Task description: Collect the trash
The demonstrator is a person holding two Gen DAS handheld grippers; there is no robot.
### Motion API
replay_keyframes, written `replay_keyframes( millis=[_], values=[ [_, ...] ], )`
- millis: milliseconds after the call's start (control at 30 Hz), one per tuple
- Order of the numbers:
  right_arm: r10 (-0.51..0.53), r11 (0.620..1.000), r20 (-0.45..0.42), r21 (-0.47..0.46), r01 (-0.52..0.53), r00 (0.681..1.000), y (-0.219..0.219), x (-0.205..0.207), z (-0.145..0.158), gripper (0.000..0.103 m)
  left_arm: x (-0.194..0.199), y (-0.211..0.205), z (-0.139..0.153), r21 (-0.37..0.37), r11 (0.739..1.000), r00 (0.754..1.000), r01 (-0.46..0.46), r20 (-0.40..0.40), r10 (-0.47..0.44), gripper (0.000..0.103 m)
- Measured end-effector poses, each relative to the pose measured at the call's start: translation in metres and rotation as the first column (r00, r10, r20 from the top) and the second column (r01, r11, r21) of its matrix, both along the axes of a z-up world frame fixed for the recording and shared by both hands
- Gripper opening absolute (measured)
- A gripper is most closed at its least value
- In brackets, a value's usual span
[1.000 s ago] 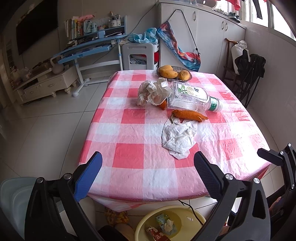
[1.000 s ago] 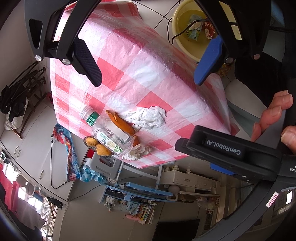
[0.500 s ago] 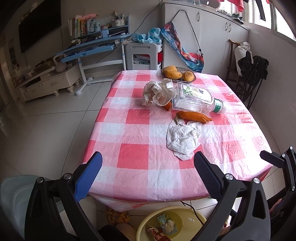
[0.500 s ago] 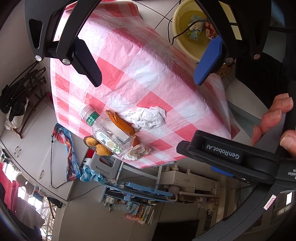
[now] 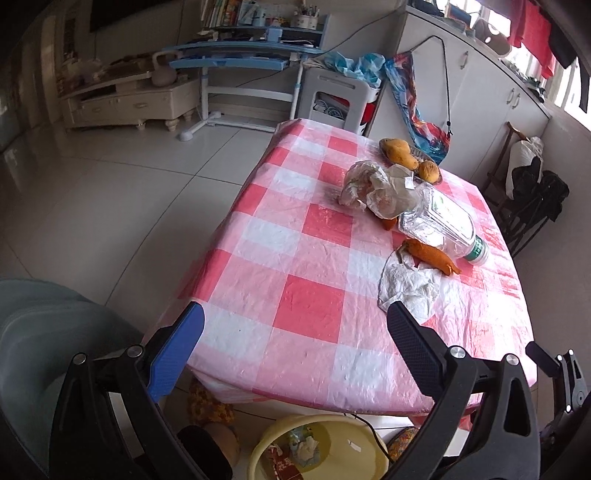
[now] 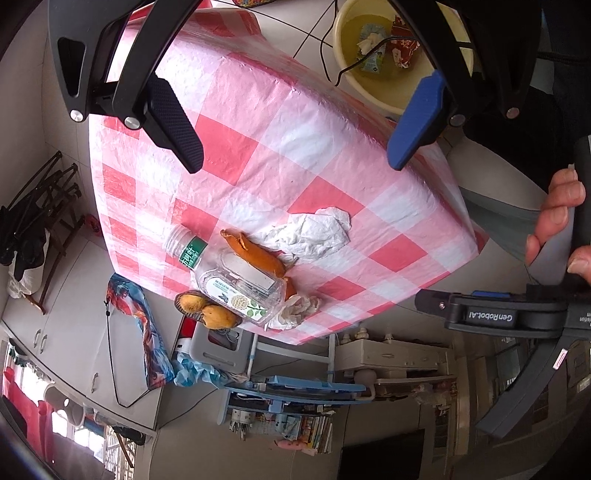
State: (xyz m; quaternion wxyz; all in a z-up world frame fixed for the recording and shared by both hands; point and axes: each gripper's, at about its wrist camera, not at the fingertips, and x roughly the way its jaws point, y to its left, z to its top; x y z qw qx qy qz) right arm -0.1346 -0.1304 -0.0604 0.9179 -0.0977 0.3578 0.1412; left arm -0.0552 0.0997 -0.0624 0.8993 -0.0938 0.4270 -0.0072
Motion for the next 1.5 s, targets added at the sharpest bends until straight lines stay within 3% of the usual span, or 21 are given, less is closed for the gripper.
replay_keyframes(
  millis=[200, 300, 500, 567, 700, 767, 800, 833, 867, 933, 1167, 1333, 1367, 1433, 1467, 1500],
  values=[
    [-0.025, 0.999, -0.032, 0.027, 0.025, 0.999, -0.005, 0.043, -0.001, 0.095, 0.008, -0.007, -0.004, -0.006, 1.000, 1.000, -0.002, 0.000, 0.002, 0.096],
    [-0.019, 1.000, -0.031, 0.003, 0.019, 0.999, -0.007, 0.065, -0.001, 0.095, 0.019, -0.035, -0.005, 0.041, 0.993, 0.994, 0.107, -0.006, -0.107, 0.096],
    [0.061, 0.990, -0.053, -0.123, -0.067, 0.997, -0.011, 0.095, -0.010, 0.085, 0.044, -0.098, -0.010, 0.190, 0.927, 0.944, 0.324, -0.010, -0.329, 0.096],
    [0.072, 0.986, -0.062, -0.147, -0.080, 0.995, -0.016, 0.101, -0.015, 0.083, 0.055, -0.113, -0.017, 0.191, 0.906, 0.926, 0.377, -0.039, -0.376, 0.094],
    [0.088, 0.980, -0.076, -0.172, -0.100, 0.993, -0.023, 0.108, -0.026, 0.081, 0.070, -0.126, -0.031, 0.155, 0.894, 0.907, 0.421, -0.076, -0.414, 0.089],
    [0.105, 0.972, -0.062, -0.205, -0.116, 0.993, -0.023, 0.111, -0.027, 0.081, 0.079, -0.129, -0.038, 0.139, 0.885, 0.896, 0.444, -0.098, -0.434, 0.082],
    [0.111, 0.969, -0.062, -0.216, -0.122, 0.992, -0.023, 0.114, -0.027, 0.081, 0.082, -0.129, -0.042, 0.128, 0.882, 0.890, 0.454, -0.115, -0.441, 0.073],
    [0.113, 0.968, -0.063, -0.220, -0.124, 0.992, -0.023, 0.116, -0.029, 0.081, 0.086, -0.129, -0.048, 0.111, 0.879, 0.883, 0.463, -0.136, -0.449, 0.056],
    [0.114, 0.970, -0.066, -0.209, -0.126, 0.991, -0.024, 0.119, -0.029, 0.081, 0.089, -0.129, -0.053, 0.092, 0.875, 0.874, 0.475, -0.165, -0.457, 0.047],
    [0.119, 0.977, -0.070, -0.169, -0.129, 0.990, -0.026, 0.125, -0.026, 0.081, 0.088, -0.127, -0.050, 0.086, 0.868, 0.866, 0.489, -0.169, -0.471, 0.012],
    [0.144, 0.987, -0.102, -0.056, -0.150, 0.984, -0.017, 0.147, -0.027, 0.081, 0.083, -0.088, -0.011, 0.010, 0.924, 0.921, 0.383, -0.081, -0.381, 0.005],
    [0.155, 0.986, -0.110, -0.044, -0.161, 0.982, -0.009, 0.158, -0.030, 0.080, 0.085, -0.089, -0.018, 0.016, 0.923, 0.918, 0.385, -0.109, -0.382, 0.005],
    [0.159, 0.986, -0.112, -0.036, -0.164, 0.981, -0.008, 0.158, -0.030, 0.076, 0.085, -0.091, -0.019, 0.018, 0.921, 0.917, 0.389, -0.109, -0.385, 0.005],
    [0.172, 0.984, -0.148, -0.017, -0.177, 0.974, -0.007, 0.160, -0.033, 0.057, 0.085, -0.093, -0.018, 0.029, 0.918, 0.915, 0.395, -0.103, -0.390, 0.005],
    [0.178, 0.983, -0.168, -0.012, -0.182, 0.970, -0.007, 0.159, -0.036, 0.038, 0.084, -0.094, -0.018, 0.034, 0.918, 0.916, 0.394, -0.101, -0.389, 0.005],
    [0.178, 0.983, -0.173, -0.023, -0.184, 0.969, -0.006, 0.157, -0.037, 0.033, 0.084, -0.094, -0.017, 0.034, 0.919, 0.916, 0.394, -0.100, -0.389, 0.005]
  ],
)
